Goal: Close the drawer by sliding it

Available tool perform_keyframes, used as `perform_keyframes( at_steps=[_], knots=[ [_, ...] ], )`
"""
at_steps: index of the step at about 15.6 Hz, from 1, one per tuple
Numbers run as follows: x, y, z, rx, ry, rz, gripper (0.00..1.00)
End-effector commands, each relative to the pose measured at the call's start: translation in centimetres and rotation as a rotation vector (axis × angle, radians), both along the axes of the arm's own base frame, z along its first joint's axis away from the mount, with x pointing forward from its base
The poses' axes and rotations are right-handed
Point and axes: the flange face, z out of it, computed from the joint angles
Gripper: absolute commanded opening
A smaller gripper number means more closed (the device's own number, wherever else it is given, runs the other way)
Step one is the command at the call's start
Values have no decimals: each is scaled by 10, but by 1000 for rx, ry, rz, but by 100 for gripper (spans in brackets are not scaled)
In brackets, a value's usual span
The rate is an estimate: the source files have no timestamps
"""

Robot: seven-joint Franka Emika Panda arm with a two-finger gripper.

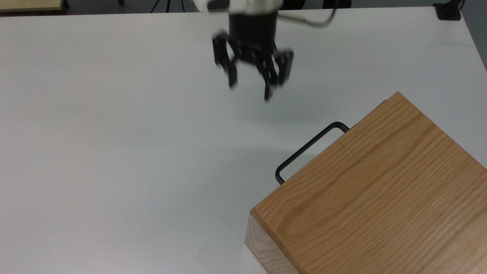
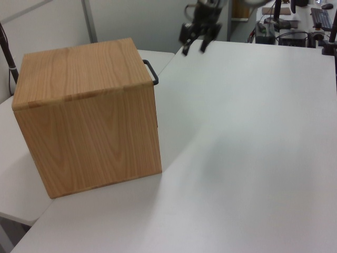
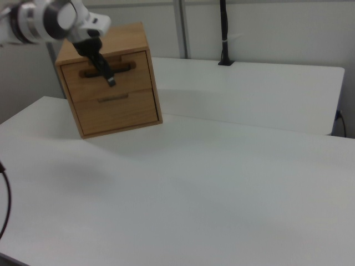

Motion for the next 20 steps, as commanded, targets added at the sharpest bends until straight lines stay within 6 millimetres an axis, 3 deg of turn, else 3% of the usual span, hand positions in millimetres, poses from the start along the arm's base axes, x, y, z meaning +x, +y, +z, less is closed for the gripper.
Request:
perform_keyframes(
  at_steps=[1,4,9,11,16,20],
  knots=[
    [-63,-29,35,-28,184,-8,100],
    [-114,-44,65,-48,302,6,100],
    [-156,-65,70,-15,321,7,100],
    [-153,-70,72,-31,299,77,100],
    [-135,-91,63,-121,262,488,100],
    [-131,-91,59,-122,265,522,100]
  ],
)
